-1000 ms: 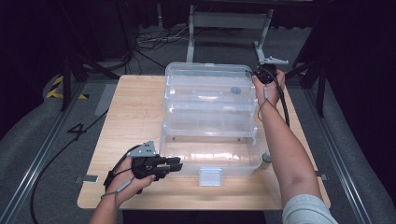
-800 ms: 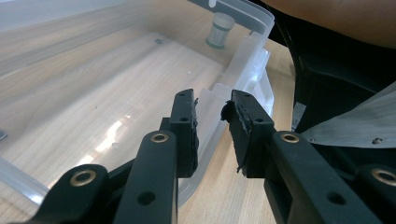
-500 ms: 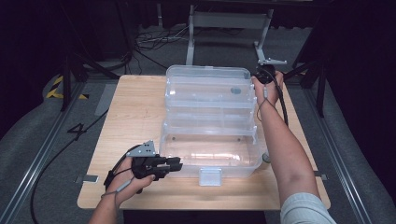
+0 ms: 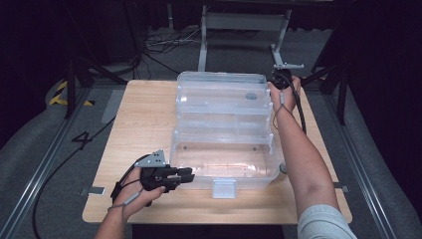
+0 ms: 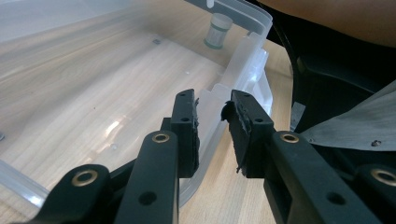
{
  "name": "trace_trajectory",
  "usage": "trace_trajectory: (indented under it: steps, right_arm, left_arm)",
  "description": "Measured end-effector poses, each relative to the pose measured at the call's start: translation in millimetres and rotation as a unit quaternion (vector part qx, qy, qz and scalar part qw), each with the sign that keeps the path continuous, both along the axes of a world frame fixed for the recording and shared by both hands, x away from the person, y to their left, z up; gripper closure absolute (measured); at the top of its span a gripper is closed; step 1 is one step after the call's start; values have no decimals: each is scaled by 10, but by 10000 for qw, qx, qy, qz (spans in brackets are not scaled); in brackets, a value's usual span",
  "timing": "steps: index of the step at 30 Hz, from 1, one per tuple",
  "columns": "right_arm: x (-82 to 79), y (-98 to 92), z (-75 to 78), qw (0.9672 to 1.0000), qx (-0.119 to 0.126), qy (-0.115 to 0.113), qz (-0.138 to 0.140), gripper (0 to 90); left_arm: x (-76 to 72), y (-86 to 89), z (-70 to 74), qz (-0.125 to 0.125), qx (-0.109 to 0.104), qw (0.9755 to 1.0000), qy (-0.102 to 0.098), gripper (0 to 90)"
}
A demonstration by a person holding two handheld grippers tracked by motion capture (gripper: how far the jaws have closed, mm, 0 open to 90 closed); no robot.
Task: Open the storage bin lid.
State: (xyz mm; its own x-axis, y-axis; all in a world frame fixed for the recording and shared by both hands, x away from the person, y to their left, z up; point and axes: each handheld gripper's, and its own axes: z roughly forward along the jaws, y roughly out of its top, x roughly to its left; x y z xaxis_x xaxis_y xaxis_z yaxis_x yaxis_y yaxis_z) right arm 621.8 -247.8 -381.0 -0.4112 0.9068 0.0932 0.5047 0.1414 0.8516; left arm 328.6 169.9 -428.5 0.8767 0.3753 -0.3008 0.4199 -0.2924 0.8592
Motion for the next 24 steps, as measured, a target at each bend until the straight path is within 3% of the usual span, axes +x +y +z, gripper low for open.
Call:
trace_trajectory:
  steps: [24]
  right_arm:
    - [52, -12, -138, 9996, 129, 254, -44, 812]
  left_arm:
    - [0, -3, 2, 4, 10, 10000, -1, 726]
